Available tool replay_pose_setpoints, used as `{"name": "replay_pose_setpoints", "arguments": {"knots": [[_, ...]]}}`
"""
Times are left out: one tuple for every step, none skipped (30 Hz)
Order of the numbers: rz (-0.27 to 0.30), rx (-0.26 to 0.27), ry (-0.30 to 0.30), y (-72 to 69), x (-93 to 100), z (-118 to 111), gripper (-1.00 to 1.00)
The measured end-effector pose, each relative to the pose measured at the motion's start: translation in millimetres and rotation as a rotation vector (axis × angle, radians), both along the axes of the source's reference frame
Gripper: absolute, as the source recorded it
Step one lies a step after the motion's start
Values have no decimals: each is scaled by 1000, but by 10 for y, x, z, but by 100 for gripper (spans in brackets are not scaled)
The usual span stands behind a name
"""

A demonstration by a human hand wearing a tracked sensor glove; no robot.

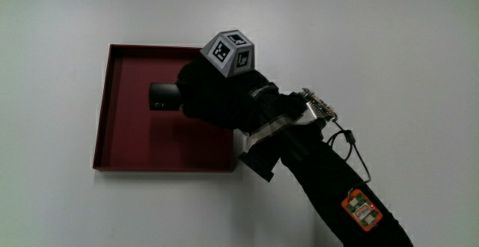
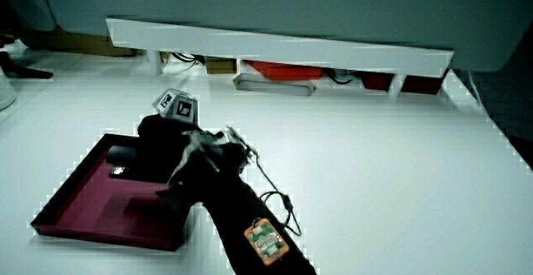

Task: Pick stapper from plate

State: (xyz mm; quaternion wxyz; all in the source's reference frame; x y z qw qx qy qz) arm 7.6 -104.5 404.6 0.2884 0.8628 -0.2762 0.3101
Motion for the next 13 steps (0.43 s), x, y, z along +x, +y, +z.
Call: {"name": "replay_pose_setpoints", "arguments": {"knots": [[4,4,5,-23,40,-20,100],[17,23,2,-35,80,-97,100],[20,26,6,-56,117,-136,100],[39,29,12,-75,160,-162,100],[44,34,25,-99,209,-150,100],[46,22,15,-117,251,-163,100],[62,36,36,-130,294,-195,100],[67,36,35,-144,335,-207,100],[75,36,17,-151,376,-253,100],[75,41,38,-175,424,-229,100],[81,37,11,-186,473,-257,100],[37,89,-24,-292,543,-25,100],[63,17,-42,-292,599,-62,100]]}}
